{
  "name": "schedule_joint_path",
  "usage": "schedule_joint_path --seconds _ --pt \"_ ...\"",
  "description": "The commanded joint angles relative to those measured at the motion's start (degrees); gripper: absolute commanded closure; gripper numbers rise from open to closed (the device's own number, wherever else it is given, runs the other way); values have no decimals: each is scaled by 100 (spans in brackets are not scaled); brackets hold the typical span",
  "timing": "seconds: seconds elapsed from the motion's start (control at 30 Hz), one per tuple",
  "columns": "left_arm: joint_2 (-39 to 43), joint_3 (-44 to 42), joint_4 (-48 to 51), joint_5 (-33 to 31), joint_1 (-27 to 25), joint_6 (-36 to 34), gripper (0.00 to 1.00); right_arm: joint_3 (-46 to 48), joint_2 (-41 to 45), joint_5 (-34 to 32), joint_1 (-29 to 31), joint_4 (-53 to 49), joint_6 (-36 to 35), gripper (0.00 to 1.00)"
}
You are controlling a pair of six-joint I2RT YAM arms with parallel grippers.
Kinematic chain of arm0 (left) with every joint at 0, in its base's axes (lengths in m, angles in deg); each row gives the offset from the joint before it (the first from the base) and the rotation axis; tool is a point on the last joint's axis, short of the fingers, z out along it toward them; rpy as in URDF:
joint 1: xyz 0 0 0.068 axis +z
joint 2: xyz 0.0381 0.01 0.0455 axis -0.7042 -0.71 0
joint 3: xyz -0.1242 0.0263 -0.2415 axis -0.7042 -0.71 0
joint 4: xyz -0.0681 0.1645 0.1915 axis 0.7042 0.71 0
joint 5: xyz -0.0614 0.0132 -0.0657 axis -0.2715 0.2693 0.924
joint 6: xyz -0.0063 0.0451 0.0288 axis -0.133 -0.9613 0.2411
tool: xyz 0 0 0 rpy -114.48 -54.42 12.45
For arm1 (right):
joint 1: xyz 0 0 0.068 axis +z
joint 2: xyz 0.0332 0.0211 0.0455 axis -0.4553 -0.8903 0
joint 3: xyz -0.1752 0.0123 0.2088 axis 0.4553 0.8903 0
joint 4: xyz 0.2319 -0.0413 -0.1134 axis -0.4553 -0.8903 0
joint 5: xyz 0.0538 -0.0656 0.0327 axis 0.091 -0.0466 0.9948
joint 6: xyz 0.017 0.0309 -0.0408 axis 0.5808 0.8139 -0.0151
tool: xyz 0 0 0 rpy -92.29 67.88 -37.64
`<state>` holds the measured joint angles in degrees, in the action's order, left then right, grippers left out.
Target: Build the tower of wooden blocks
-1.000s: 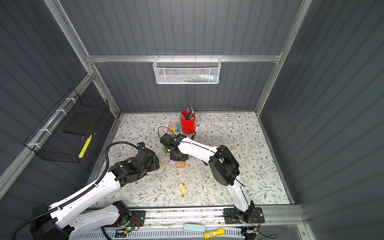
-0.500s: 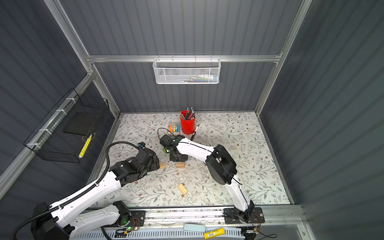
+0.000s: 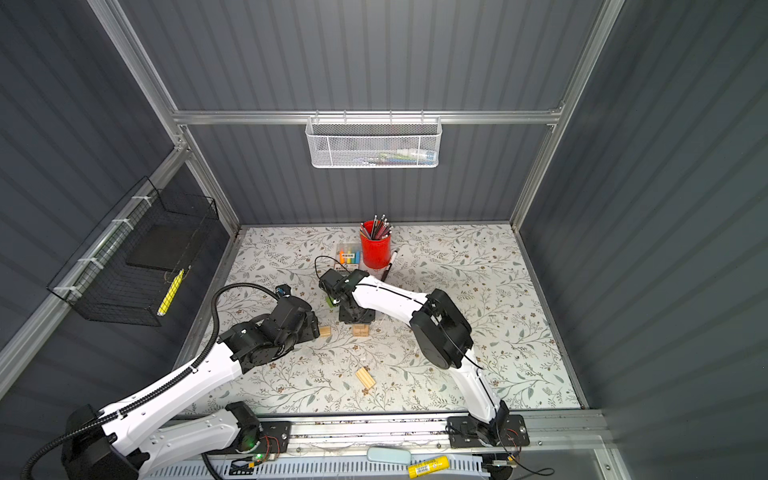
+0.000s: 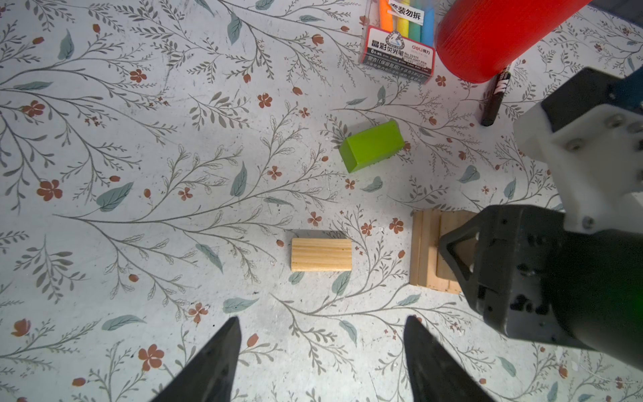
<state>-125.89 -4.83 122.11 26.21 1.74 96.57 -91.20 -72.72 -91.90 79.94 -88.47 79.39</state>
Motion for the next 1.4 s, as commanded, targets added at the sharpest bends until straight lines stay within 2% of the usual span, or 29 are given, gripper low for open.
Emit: schedule_joint_path --seconds 0.0,0.23,0.37,0.7,0.87,1.0,1.17,1.37 --pt "39 -21 165 -95 51 20 26 -174 -56 27 5 -148 20 58" --pt "14 42 152 -112 49 -83 25 -170 387 108 5 -130 -45 47" --pt "-104 253 149 -75 49 -427 25 158 961 138 -8 66 -167 40" --pt "-817 981 83 -282 83 -1848 18 2027 2915 392 -177 1223 -772 14" --pt "-1428 1260 -274 -21 204 -2664 15 3047 3882 501 -395 1701 -1100 1" --pt "-2031 1533 -337 329 483 -2963 14 3724 4453 938 -611 2210 -1416 1" --pt "-2727 1840 -449 1061 895 -3269 12 4310 4954 1179 -808 2605 -1674 1" --pt "-3565 2169 -538 1259 1144 -3456 10 4561 5099 1325 -1045 2953 -1747 1"
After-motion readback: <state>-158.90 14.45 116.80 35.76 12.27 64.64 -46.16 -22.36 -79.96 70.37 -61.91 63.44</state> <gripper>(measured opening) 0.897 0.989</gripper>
